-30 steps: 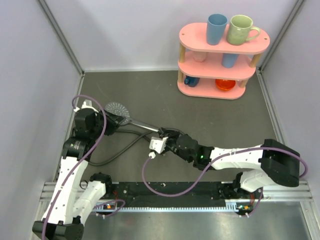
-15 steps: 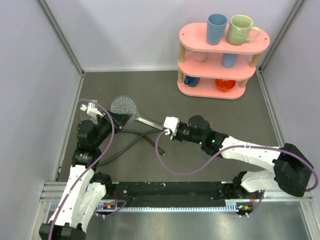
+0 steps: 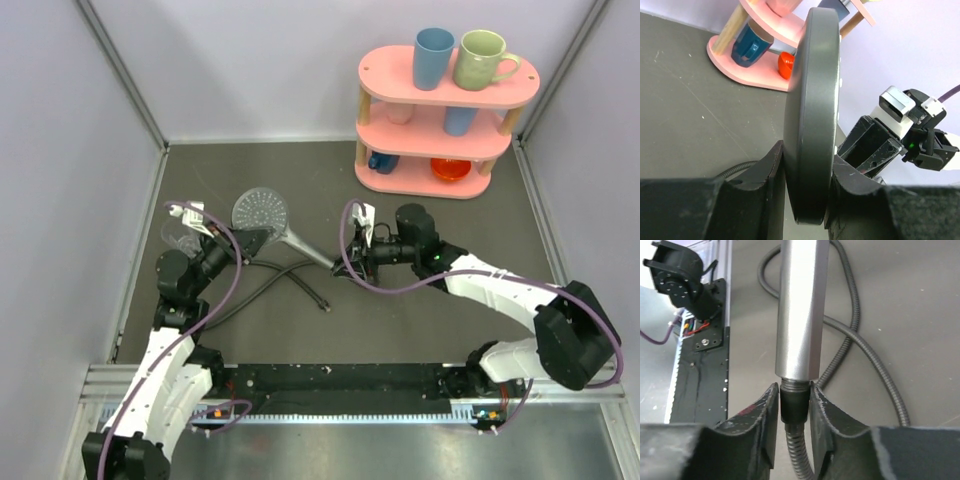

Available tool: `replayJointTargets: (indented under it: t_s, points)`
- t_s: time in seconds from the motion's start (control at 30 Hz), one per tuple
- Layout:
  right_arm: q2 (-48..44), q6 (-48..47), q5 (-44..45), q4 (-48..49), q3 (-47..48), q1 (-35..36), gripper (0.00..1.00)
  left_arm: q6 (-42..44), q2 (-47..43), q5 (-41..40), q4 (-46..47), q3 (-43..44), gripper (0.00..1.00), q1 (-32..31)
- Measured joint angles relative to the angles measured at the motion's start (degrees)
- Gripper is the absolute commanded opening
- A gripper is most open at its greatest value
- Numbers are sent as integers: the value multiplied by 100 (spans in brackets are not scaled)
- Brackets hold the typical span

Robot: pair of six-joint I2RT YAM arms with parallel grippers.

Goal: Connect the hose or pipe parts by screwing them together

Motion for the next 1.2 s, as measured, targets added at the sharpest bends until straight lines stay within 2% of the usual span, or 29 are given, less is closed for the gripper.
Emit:
replayJointTargets:
  t_s: [0.03, 0.1, 0.13, 0.27, 0.37, 0.47, 0.67, 0.9, 0.93, 0.97, 1.07, 1.13, 1.17, 1.2]
  points:
    - [0, 28, -55, -7, 0, 0, 48, -2, 0, 2, -4, 0, 0, -15]
    - [-31, 105, -118, 9, -7, 24, 55, 4, 2, -57, -109, 0, 0, -61]
    - [-83, 101, -103, -7, -26, 39, 66, -28, 7, -140, -234, 17, 0, -74]
    - [-691, -164, 520, 374, -487, 229, 77, -83, 247, -542, -1340, 472, 0, -94]
    - [-1209, -699, 1443, 621, -796, 748, 79, -140, 490, -981, -2551, 997, 0, -101]
    - [-1355, -1405, 2695, 918, -970, 1445, 78, -352, 544, -1384, -3637, 1464, 0, -101]
    - [-1283, -2527, 4334, 1342, -1226, 2061, 74, -894, 525, -1792, -4791, 2111, 0, -101]
    - [-688, -3364, 5202, 1644, -1200, 2465, 61, -1405, 487, -1838, -5488, 2459, 0, -101]
    - [-568, -3508, 5337, 1679, -1185, 2549, 58, -1447, 487, -1840, -5552, 2479, 0, -101]
    - [-490, -3598, 5429, 1711, -1174, 2608, 49, -1478, 490, -1840, -5624, 2503, 0, -101]
    - [-238, -3967, 5814, 2039, -1169, 2813, 41, -1537, 487, -1856, -5794, 2555, 0, -101]
    - [-133, -4109, 5980, 2245, -1169, 2900, 24, -1563, 487, -1858, -5847, 2562, 0, -101]
    - [-120, -4159, 6024, 2299, -1169, 2922, 8, -1569, 487, -1860, -5866, 2562, 0, -101]
    - [-120, -4188, 6057, 2323, -1163, 2933, 2, -1572, 485, -1862, -5893, 2562, 0, -101]
